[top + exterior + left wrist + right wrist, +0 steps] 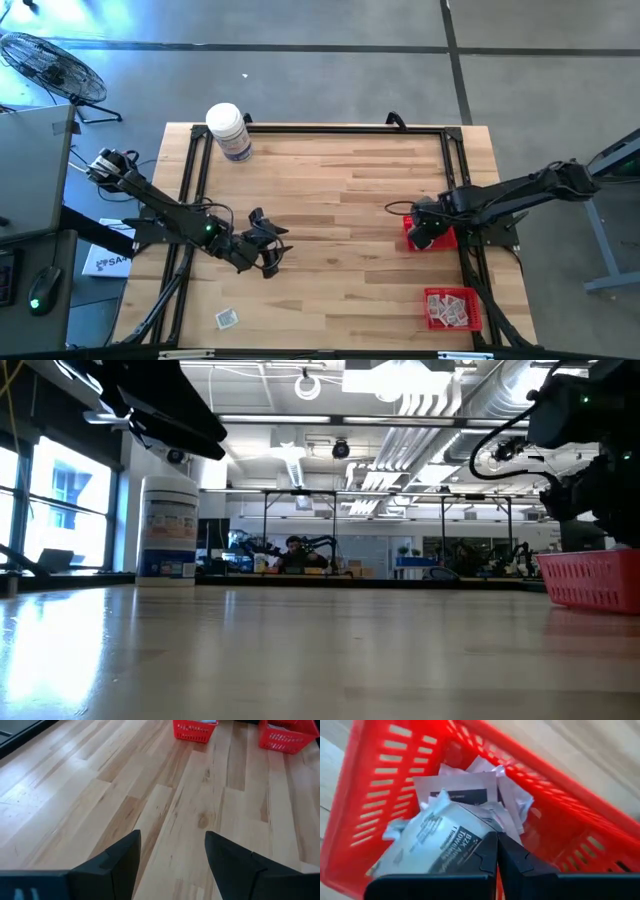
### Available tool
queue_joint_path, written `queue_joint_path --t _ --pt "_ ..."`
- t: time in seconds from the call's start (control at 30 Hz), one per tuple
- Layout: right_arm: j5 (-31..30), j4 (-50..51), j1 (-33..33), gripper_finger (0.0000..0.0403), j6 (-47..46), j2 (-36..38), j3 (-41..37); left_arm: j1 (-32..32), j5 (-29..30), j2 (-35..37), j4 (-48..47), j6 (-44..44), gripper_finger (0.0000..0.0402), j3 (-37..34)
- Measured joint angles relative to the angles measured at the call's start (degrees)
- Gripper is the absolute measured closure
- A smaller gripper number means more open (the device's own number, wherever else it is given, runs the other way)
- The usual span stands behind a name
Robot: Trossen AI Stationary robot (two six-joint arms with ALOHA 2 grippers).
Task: Pick & Place First Aid Supplies
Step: Put the black towelette pack into the top red basket
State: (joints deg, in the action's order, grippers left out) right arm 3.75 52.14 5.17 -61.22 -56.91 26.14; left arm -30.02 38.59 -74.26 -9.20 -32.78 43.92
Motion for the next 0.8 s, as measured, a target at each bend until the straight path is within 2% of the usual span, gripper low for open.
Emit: queue_joint_path --t 0.2,0.3,0.4,0.5,0.57,0.63,0.8 --pt "0.23 5.82 0.04 0.0402 2.19 0.01 6.27 0.0 -0.3 0.19 -0.23 -0.25 0.0186 0.0" --pt "-4.01 10.83 0.19 0.0401 2.9 0.01 11.3 0.0 -3.67 1.19 -0.56 -0.85 0.0186 0.02" --pt "-11.05 11.04 0.76 0.0401 5.34 0.03 15.83 0.0 -11.18 1.69 -3.51 -4.04 0.0186 0.02" --pt "-18.78 5.27 1.96 0.0402 10.17 0.05 18.95 -0.06 -22.51 1.64 -8.76 -11.19 0.0186 0.02" --pt "-21.65 -1.12 2.9 0.0401 14.03 0.04 19.74 -0.77 -28.61 0.63 -12.05 -18.25 0.0186 0.04" --pt "-22.46 -8.28 3.72 0.0398 19.05 0.03 19.57 -2.63 -32.17 -0.81 -15.52 -24.55 0.0186 0.03" --pt "-22.67 -30.74 4.81 0.0397 34.6 0.01 15.04 -8.97 -38.59 -5.1 -16.14 -37.23 0.0186 0.02"
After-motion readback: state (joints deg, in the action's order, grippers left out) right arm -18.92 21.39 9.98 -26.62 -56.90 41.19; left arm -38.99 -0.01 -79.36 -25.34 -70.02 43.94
